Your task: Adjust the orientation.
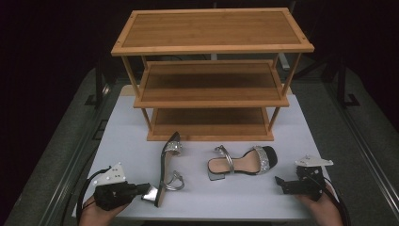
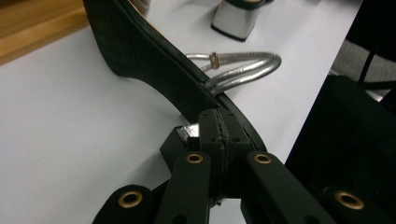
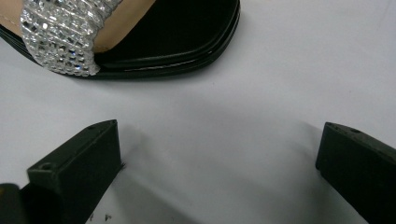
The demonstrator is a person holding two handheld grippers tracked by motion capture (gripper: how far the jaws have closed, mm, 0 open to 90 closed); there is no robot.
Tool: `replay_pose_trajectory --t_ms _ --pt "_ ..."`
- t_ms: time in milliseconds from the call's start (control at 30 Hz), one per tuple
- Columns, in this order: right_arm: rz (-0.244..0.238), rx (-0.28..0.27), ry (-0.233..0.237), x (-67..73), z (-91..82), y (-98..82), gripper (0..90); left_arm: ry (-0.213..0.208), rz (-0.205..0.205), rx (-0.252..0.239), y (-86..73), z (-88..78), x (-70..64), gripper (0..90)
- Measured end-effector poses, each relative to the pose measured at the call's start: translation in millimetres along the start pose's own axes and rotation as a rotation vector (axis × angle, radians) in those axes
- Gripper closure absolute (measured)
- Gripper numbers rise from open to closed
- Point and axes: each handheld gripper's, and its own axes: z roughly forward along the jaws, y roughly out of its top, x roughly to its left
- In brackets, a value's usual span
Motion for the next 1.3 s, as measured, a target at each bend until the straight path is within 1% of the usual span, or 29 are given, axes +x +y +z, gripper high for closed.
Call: replay_pose_trajectory --t_ms 33,67,200,300,467,633,900,1067,1167,1300 --pt "0.0 0.0 0.0 0.0 0.0 0.0 0.0 0.004 -0.003 0.008 -0.7 1.5 0.2 89.9" --pt "-0.001 0.0 0.0 0.0 0.0 0.0 0.0 0.0 -0.009 -0.001 -1.5 2.0 0.9 89.9" --pt "0.0 0.0 0.0 0.1 0.0 0.0 0.0 -0.002 -0.01 0.002 -1.9 1.4 1.9 90.0" --pt "0.0 -0.001 0.0 0.1 0.0 0.0 0.0 0.014 -0.003 0.009 -1.5 -0.4 2.5 90.0" --pt "0.001 0.0 0.0 0.1 0.0 0.0 0.0 0.014 -0.015 0.004 -2.8 -2.1 4.9 90.0" --pt "0.001 0.0 0.0 0.1 -0.1 0.0 0.0 0.024 -0.015 0.009 -3.1 -4.0 6.8 90.0" --pt "0.0 0.0 0.0 0.1 0.0 0.0 0.0 0.056 -0.037 0.004 -8.8 -10.5 15.4 90.0" --pt "0.0 0.001 0.0 0.0 0.0 0.0 0.0 0.077 -0.044 0.004 -13.2 -13.2 20.5 90.0" --pt "-0.001 0.001 0.0 0.0 0.0 0.0 0.0 0.074 -0.054 0.001 -15.5 -14.0 23.3 90.0" --pt "-0.001 0.001 0.0 0.0 0.0 0.1 0.0 0.081 -0.056 0.0 -17.0 -14.3 25.3 90.0"
